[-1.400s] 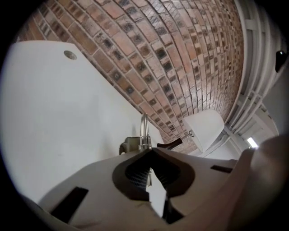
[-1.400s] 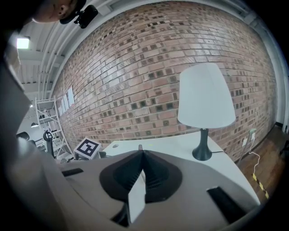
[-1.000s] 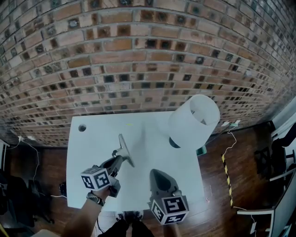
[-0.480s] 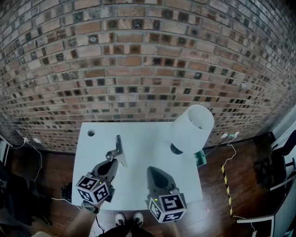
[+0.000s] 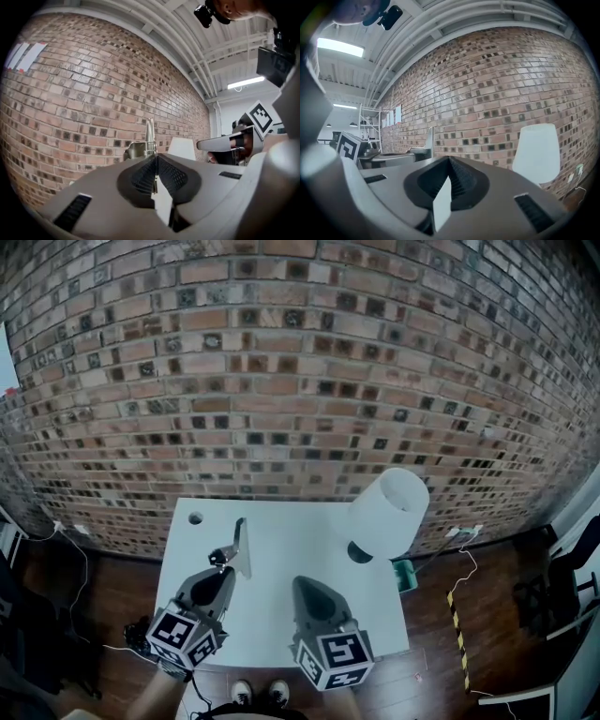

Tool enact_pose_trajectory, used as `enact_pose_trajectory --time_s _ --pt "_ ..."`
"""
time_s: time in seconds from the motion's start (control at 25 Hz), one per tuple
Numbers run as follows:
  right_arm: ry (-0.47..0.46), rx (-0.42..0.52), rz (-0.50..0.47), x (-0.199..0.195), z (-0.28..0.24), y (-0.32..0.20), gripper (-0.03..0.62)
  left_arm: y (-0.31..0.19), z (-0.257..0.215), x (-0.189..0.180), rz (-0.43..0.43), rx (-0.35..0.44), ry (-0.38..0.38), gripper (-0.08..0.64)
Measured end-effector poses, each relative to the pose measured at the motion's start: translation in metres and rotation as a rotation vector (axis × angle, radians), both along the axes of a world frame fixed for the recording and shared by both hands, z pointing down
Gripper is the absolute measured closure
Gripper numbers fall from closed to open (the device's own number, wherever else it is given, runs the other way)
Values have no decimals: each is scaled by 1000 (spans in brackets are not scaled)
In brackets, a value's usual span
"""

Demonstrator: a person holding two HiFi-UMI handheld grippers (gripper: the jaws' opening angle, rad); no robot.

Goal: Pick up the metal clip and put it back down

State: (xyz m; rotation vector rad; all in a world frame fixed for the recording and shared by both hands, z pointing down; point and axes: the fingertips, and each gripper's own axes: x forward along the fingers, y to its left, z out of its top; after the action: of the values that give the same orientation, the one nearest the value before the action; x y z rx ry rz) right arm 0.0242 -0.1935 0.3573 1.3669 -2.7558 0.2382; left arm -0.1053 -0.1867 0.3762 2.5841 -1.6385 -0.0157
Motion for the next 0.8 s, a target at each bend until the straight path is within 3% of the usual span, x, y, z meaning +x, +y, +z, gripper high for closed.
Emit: enact_pose_trajectory --time_s 0.28,0.8 --pt "3 33 -27 -12 -11 8 597 24 -33 -7 -5 118 -80 554" --pt "17 32 -22 -13 -12 19 597 41 -32 -12 -7 137 -97 554"
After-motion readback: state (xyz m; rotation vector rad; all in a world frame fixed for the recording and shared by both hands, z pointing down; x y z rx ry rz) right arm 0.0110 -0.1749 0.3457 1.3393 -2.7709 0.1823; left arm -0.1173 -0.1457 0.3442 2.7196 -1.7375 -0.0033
